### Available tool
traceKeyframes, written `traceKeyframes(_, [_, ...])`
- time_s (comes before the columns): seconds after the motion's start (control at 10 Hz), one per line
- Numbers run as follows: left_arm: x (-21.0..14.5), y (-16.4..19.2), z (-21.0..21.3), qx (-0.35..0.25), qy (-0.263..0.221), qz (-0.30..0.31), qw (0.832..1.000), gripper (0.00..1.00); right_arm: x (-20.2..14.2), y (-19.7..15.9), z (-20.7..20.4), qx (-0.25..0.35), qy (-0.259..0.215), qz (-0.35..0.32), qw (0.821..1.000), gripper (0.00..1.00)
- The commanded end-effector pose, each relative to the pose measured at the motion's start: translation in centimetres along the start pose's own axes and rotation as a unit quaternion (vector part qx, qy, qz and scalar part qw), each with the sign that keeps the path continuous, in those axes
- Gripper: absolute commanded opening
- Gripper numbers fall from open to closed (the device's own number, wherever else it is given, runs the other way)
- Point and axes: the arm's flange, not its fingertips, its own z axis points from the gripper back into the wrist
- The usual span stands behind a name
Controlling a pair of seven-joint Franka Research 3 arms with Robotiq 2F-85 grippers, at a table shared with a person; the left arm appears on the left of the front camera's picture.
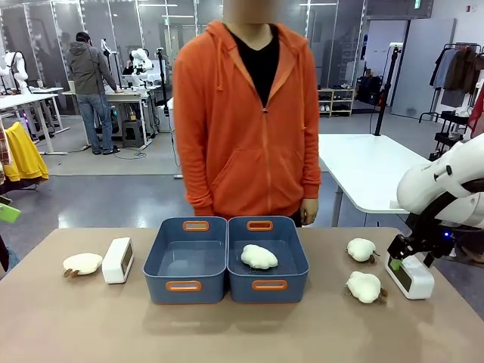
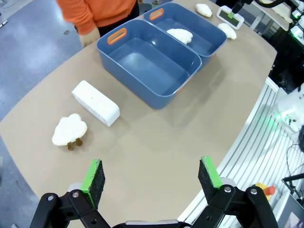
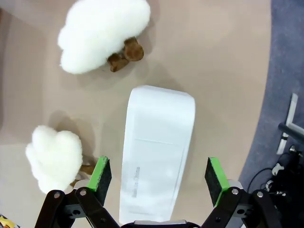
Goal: Sort the digital clocks into the basket.
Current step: Pick up the Digital clock from the table and place it into the empty Plastic storage basket.
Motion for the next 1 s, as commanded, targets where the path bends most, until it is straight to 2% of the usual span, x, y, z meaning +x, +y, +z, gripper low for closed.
traceKeyframes(0.0, [-0.1, 0.1, -0.1, -0.011, -0.004, -0.008, 1.000, 1.00, 0.3, 0.0, -2.1, -0.011, 0.019, -0.027, 0.999, 1.00])
traceKeyframes(0.1, [-0.1, 0.1, -0.1, -0.011, -0.004, -0.008, 1.000, 1.00, 0.0, 0.1, -2.6, 0.000, 0.026, -0.029, 0.999, 0.79])
traceKeyframes(0.2, [-0.1, 0.1, -0.1, -0.011, -0.004, -0.008, 1.000, 1.00, 0.1, -0.1, -2.3, 0.008, 0.012, -0.031, 0.999, 0.40])
traceKeyframes(0.4, [-0.1, 0.1, -0.1, -0.011, -0.004, -0.008, 1.000, 1.00, 0.0, 0.0, -1.9, 0.010, 0.011, -0.028, 0.999, 0.00])
traceKeyframes(0.7, [-0.1, 0.1, -0.1, -0.011, -0.004, -0.008, 1.000, 1.00, -0.7, -0.3, -1.5, 0.020, 0.008, -0.033, 0.999, 0.03])
traceKeyframes(0.9, [-0.1, 0.1, -0.1, -0.011, -0.004, -0.008, 1.000, 1.00, -0.9, -0.7, -0.9, 0.039, 0.005, -0.025, 0.999, 0.00])
